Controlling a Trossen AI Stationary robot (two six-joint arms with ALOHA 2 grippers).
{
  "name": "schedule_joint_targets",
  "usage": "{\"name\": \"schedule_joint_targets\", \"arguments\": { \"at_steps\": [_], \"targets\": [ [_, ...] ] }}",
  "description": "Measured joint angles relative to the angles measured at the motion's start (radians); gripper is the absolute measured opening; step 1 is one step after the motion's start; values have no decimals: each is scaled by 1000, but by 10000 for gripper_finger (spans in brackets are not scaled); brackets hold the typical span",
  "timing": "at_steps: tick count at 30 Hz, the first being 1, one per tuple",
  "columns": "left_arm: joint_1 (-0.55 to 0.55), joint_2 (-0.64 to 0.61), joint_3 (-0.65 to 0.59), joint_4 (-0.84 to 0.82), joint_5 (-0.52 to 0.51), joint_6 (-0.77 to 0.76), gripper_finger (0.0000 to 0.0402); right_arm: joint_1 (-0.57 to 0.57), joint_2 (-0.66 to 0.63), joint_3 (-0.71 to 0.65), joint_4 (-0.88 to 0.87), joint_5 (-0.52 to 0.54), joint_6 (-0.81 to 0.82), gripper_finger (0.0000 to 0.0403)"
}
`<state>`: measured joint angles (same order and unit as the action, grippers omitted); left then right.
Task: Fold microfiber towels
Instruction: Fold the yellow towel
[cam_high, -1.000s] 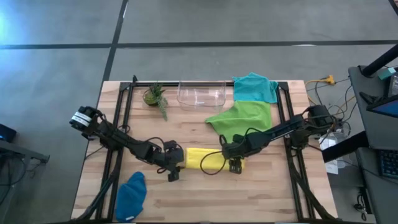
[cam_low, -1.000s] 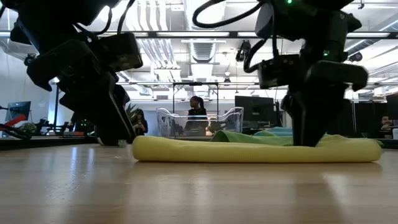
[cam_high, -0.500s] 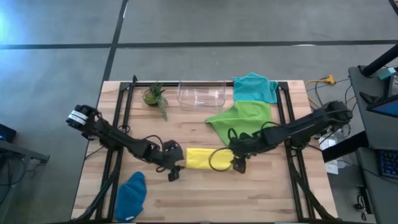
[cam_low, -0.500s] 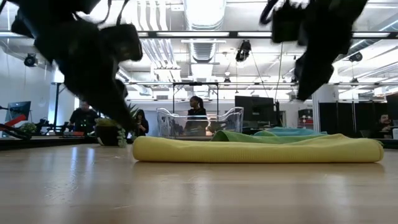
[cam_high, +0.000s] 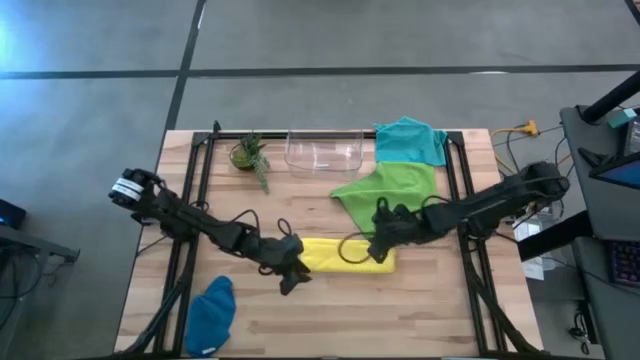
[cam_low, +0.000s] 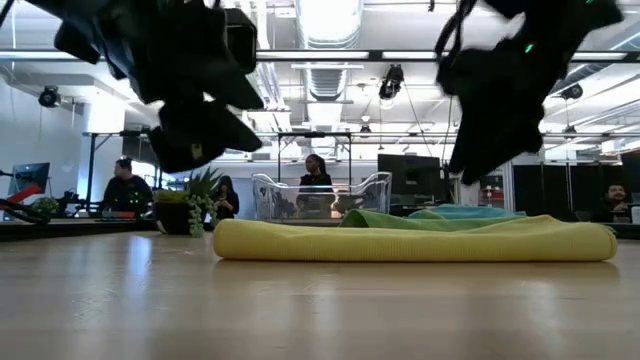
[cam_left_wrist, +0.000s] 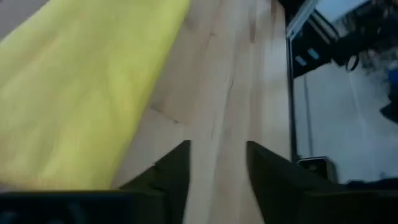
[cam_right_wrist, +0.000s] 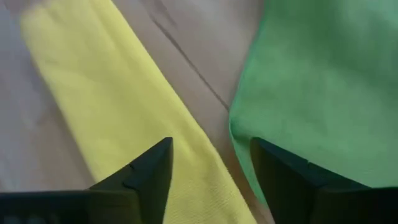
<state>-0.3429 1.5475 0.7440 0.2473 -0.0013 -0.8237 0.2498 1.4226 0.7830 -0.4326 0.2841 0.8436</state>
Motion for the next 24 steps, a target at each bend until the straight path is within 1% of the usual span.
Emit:
{"name": "schedule_joint_targets", "arguments": {
  "at_steps": [2,4,5,8,10,17,21,24],
  "targets": [
    [12,15,1,2,0,44,73,-54,43,0,1,-71,-12,181],
    [24,26,0,3,0,46,24,-97,82,0,-23,-107,-8,143],
    [30,33,-2,2,0,38,13,-109,98,-2,-41,-110,-4,121],
    [37,51,-2,5,-3,20,12,-117,127,-2,-71,-121,13,53],
    [39,66,-2,7,-3,19,8,-115,141,-2,-81,-144,16,21],
    [45,132,-2,7,-2,17,1,-63,158,-2,-103,-183,70,11],
    [58,175,-2,7,-1,16,1,-10,157,-2,-107,-187,128,11],
    [72,203,-3,-3,0,15,1,40,157,-2,-106,-212,184,11]
  ]
}}
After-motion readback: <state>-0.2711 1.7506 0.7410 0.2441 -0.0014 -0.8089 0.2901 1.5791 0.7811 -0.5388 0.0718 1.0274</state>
